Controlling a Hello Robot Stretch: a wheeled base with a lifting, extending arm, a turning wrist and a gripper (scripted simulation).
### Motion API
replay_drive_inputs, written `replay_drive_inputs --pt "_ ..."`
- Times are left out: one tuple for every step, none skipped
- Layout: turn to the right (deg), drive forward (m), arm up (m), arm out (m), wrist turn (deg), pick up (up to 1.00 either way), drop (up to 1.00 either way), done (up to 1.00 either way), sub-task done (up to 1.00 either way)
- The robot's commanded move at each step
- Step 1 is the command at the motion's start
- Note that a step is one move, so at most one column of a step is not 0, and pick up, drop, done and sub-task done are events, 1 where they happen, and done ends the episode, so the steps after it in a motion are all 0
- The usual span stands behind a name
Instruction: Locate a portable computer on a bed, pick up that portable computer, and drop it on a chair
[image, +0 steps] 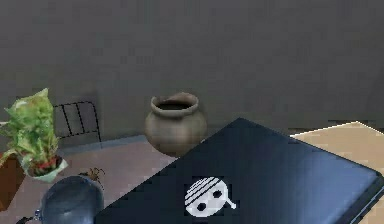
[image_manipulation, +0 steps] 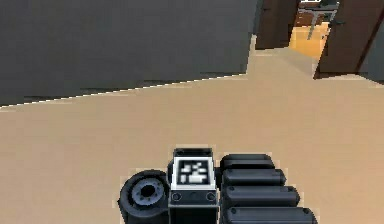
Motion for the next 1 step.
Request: replay_drive_inputs --pt "-9.0 0.0 0.0 0.0 0.0 0.0 0.0 0.0 0.0"
